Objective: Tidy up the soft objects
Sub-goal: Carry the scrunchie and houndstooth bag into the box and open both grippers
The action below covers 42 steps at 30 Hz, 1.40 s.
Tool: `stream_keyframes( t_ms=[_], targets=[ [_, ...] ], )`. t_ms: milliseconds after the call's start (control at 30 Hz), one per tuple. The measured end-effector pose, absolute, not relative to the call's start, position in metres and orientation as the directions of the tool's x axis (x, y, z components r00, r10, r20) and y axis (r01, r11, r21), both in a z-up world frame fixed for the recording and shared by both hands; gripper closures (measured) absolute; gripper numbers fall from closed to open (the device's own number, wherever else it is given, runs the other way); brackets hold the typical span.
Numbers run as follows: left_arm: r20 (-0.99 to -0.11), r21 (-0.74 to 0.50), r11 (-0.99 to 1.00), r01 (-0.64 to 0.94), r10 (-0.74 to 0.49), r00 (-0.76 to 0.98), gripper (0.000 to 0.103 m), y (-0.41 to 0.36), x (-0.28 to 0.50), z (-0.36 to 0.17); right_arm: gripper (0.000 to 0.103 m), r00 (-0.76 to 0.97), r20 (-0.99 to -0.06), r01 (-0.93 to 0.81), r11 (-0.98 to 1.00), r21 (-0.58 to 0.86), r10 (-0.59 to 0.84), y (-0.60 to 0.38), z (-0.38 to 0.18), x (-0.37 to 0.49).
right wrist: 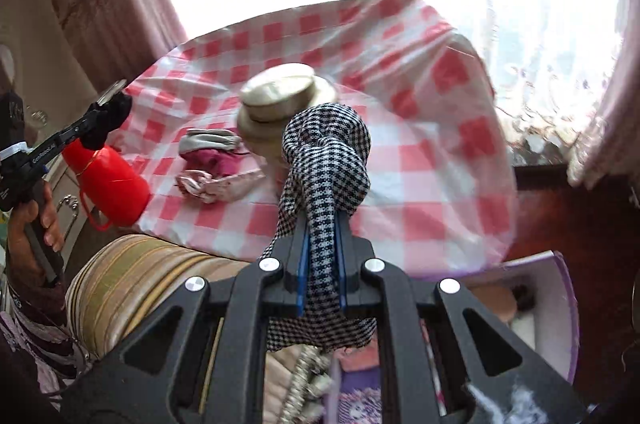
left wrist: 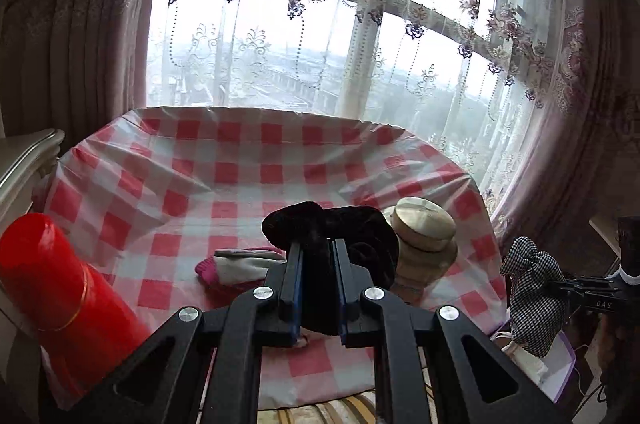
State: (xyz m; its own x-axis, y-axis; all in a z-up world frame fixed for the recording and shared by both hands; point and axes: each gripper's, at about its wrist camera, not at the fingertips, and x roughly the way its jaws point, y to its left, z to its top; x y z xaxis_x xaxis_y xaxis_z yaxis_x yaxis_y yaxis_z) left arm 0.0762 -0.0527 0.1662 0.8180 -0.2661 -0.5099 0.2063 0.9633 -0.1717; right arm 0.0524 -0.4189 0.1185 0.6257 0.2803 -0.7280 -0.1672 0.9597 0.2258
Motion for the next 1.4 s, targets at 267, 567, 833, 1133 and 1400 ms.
stream_keyframes(
  t_ms=[267,567,833,1133,1400],
  targets=[
    [-0.572,-0.218,0.898,0.383,-0.436,0.695,0.089,-0.133,0.067,0.152,0.089,0.539,-0.824,0.085,0.963,0.257,0.172,-0.517,0.048,-0.008],
    [-0.663,-0.273,0.797,0.539,-0.562,0.495,0.089,-0.224,0.047,0.12,0.089,0.406,-0.878,0.124,0.937,0.328,0.254,-0.554,-0.027,-0.033],
    [-0.744,-0.308,0.734,0.605,-0.582,0.327,0.089,-0.283,0.034,0.086,0.077,0.224,-0.95,0.098,0.965,0.244,0.217,-0.555,-0.078,-0.034],
    [-0.799,-0.292,0.675,0.678,-0.562,0.215,0.089,-0.346,0.021,0.061,0.034,0.272,-0.952,0.107,0.979,0.173,0.138,-0.572,-0.054,-0.054],
    [-0.837,-0.353,0.636,0.686,-0.542,0.072,0.064,-0.384,0.019,0.027,0.03,0.33,-0.94,0.117,0.984,0.133,0.088,-0.576,-0.018,-0.065]
  ],
)
